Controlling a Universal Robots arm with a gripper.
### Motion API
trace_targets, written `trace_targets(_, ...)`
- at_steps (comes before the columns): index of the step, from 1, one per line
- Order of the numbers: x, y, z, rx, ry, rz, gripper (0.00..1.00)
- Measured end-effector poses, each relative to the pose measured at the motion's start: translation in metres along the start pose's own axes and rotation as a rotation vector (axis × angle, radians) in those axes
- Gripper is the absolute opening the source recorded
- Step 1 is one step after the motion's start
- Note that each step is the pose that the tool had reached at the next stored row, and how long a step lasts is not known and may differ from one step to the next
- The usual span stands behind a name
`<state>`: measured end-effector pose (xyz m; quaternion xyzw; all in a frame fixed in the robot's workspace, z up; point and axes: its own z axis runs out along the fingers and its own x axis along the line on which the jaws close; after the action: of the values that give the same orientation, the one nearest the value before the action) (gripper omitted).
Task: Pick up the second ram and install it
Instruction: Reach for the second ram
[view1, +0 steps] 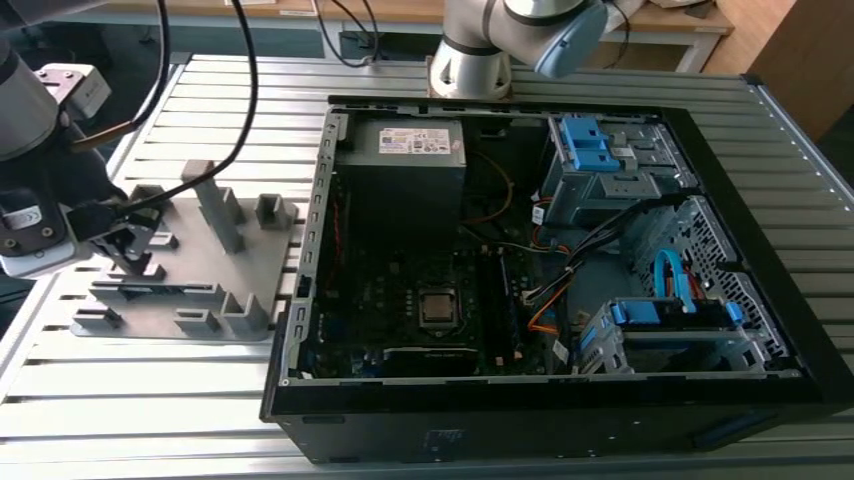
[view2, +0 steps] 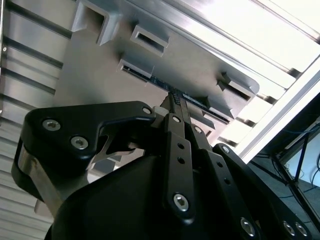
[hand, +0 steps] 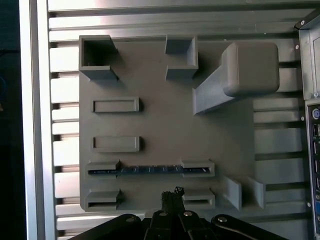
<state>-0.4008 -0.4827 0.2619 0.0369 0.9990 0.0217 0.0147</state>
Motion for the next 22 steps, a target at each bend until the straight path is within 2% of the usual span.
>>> trace_targets(22,0.0011,-0.0003,0.0218,-0.0001,-0.0001,0.0,0.1)
